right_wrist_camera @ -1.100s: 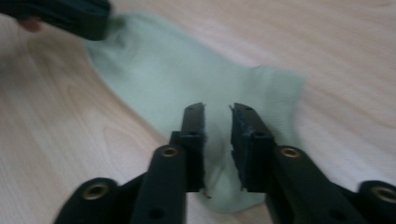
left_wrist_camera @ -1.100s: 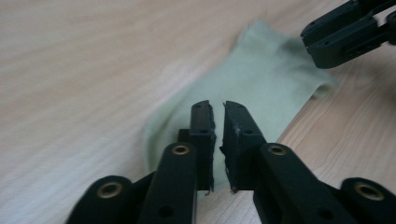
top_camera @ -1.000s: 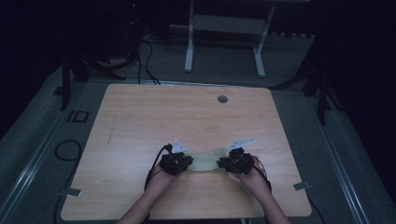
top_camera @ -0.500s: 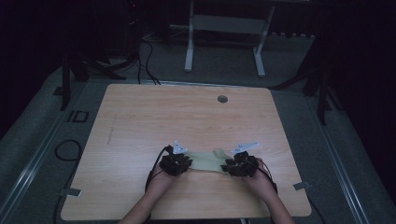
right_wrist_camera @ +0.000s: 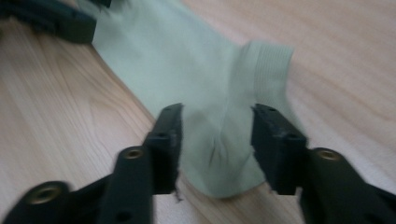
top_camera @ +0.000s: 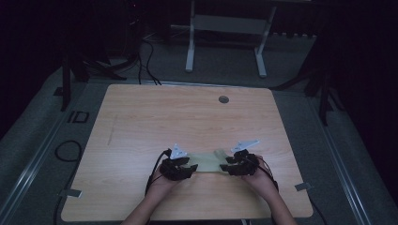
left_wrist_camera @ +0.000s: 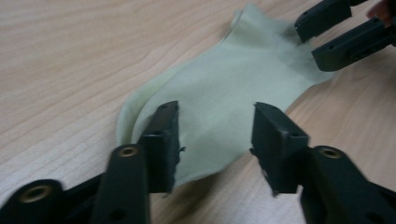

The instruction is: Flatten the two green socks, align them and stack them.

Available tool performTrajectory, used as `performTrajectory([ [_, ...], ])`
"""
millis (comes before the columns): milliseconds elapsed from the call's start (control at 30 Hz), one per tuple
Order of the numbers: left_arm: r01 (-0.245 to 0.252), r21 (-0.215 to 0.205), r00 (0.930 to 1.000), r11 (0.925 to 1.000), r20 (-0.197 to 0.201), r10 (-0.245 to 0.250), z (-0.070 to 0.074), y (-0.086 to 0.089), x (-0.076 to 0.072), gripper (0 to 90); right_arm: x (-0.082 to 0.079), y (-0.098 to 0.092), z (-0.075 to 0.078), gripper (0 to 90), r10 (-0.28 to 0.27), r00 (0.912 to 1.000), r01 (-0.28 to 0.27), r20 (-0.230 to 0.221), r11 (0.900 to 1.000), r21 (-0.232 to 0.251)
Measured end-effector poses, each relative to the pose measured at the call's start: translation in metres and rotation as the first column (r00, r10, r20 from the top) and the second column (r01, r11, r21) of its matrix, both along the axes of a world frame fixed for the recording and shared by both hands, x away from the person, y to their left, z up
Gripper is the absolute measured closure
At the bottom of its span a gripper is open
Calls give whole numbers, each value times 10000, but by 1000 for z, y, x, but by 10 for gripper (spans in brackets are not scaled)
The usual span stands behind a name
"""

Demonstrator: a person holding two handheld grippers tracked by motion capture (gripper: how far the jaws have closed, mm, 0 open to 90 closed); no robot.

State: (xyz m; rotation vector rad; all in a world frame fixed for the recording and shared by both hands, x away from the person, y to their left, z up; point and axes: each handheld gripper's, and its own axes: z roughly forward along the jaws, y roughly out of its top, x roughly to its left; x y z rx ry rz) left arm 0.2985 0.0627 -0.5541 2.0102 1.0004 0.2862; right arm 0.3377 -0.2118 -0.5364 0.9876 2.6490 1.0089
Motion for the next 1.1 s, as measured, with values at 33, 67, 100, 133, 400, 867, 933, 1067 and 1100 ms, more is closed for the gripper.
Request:
performTrajectory([
  [33, 90, -119, 9998, 9999, 152, -88, 3, 1, -3, 463, -1, -1, 3, 464, -94, 9999, 93, 109, 9999, 104],
  [67, 154, -145, 9997, 9998, 203, -151, 5, 2, -6, 450, -2, -1, 6, 435, -101, 9999, 100, 132, 9999, 88],
  [100, 171, -184, 9994, 9997, 293, -165, 6, 3, -8, 393, -4, -1, 7, 389, 13, 9998, -14, 174, 10000, 85],
  [133, 176, -186, 9990, 9997, 405, -168, 7, 3, -12, 337, -6, 0, 8, 364, 101, 9997, -103, 239, 9999, 97],
  [400, 89, -481, 9988, 9988, 478, -66, 10, 13, -25, 159, -18, 2, 10, 131, 550, 9980, -571, 316, 9960, 689],
  [867, -1219, -603, 9884, 9907, 835, 1267, 5, 77, -45, 25, -25, -19, 3, 123, -517, 9897, 426, 1333, 9966, 706],
  [933, -1197, -682, 9889, 9905, 803, 1251, 5, 84, -47, 25, -26, -22, 3, 123, -550, 9881, 465, 1436, 9970, 625],
  [1067, -1204, -663, 9854, 9905, 1134, 1273, 3, 95, -53, 25, -31, -30, 4, 123, -723, 9851, 633, 1563, 9961, 619],
  [1100, -1172, -652, 9849, 9910, 1201, 1244, 2, 99, -55, 25, -32, -32, 4, 124, -791, 9837, 693, 1617, 9954, 658],
])
